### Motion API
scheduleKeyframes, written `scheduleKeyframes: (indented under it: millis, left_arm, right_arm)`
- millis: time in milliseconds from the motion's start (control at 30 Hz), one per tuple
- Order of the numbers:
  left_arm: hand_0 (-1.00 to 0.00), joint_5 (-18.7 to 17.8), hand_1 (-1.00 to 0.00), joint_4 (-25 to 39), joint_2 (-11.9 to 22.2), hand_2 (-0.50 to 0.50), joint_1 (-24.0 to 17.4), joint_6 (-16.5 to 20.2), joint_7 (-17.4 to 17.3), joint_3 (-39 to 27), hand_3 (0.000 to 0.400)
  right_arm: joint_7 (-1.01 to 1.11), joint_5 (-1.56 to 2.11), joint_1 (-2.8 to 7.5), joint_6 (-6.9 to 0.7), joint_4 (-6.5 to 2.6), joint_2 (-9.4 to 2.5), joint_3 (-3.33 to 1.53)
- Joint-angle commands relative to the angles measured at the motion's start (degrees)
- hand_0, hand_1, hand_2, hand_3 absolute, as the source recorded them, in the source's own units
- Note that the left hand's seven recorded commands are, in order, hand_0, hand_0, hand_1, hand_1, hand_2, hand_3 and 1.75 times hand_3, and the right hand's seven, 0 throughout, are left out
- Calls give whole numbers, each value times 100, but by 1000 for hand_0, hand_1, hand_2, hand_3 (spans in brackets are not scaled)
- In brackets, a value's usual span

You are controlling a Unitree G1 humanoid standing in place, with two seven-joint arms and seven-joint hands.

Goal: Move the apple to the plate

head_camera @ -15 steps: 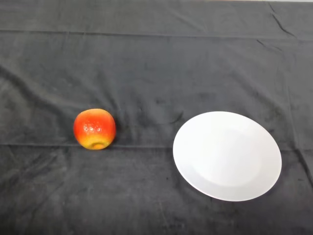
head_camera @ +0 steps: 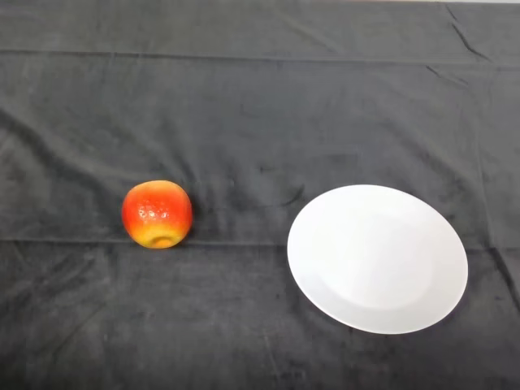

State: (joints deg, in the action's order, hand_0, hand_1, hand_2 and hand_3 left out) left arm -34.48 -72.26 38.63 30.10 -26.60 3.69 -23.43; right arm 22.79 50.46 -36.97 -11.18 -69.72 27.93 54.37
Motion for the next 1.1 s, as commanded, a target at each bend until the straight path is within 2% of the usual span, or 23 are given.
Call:
scheduleKeyframes:
  millis: [33,567,1100]
  left_arm:
    - [0,183,0,352,-117,0,147,29,-45,31,0]
    - [0,1148,0,505,-621,0,335,-89,-309,774,0]
    - [0,2090,0,608,-840,0,358,-233,-669,1479,0]
  right_arm:
    - [13,101,-86,49,1,110,22]
    - [7,100,-82,48,15,103,19]
    - [-1,99,-76,46,34,95,15]
